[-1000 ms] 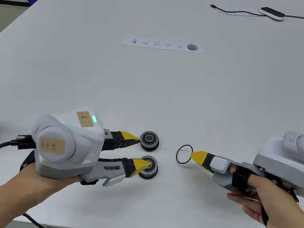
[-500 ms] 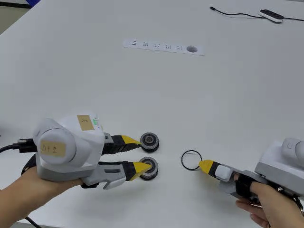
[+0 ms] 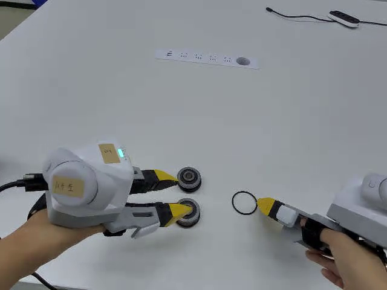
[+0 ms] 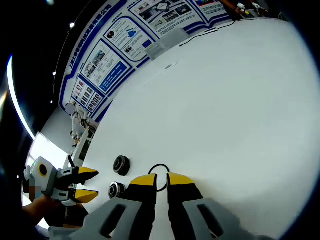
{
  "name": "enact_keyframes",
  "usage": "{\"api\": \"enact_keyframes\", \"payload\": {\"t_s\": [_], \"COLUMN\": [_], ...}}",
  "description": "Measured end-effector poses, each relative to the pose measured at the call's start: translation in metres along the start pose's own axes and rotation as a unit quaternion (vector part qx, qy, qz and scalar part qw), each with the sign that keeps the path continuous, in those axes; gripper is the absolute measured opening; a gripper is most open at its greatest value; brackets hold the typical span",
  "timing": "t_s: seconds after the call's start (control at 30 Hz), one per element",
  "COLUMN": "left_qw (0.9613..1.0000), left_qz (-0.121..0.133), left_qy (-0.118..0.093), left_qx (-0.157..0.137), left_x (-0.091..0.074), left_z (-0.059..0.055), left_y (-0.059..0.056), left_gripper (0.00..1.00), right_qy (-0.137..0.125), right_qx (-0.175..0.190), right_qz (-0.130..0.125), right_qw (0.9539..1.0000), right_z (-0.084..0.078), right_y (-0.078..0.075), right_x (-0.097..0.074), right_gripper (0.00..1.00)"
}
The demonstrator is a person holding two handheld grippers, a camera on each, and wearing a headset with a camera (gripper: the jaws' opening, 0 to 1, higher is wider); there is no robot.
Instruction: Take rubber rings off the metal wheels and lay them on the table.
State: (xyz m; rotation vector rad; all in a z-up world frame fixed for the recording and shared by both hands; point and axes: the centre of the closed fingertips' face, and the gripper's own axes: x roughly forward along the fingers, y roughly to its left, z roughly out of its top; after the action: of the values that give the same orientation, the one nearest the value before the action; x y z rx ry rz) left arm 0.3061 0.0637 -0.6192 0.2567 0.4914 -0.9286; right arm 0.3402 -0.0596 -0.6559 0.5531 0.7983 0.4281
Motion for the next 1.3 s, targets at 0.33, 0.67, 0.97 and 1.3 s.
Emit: {"api": "enact_keyframes", "payload": {"t_s": [0.33, 0.67, 0.97, 1.3], "left_qw": [0.9997, 0.9991, 0.9981, 0.9976], "left_qz": [-0.01, -0.021, -0.029, -0.035], "left_qy": [0.014, 0.028, 0.041, 0.047], "left_qx": [0.017, 0.025, 0.035, 0.037], "left_x": [0.008, 0.015, 0.018, 0.021], "left_z": [-0.005, -0.012, -0.019, -0.021], "left_y": [-0.004, -0.008, -0.01, -0.011], "left_gripper": [0.29, 0.26, 0.21, 0.19], "right_qy": [-0.053, -0.026, 0.016, 0.047], "right_qx": [-0.026, -0.015, -0.038, -0.058], "right_qz": [0.085, 0.156, 0.205, 0.226], "right_qw": [0.9946, 0.9873, 0.978, 0.9712], "right_z": [0.021, 0.008, -0.016, -0.032], "right_y": [0.037, 0.062, 0.083, 0.092], "right_x": [-0.002, -0.001, 0.002, 0.002], "right_gripper": [0.18, 0.2, 0.34, 0.37]}}
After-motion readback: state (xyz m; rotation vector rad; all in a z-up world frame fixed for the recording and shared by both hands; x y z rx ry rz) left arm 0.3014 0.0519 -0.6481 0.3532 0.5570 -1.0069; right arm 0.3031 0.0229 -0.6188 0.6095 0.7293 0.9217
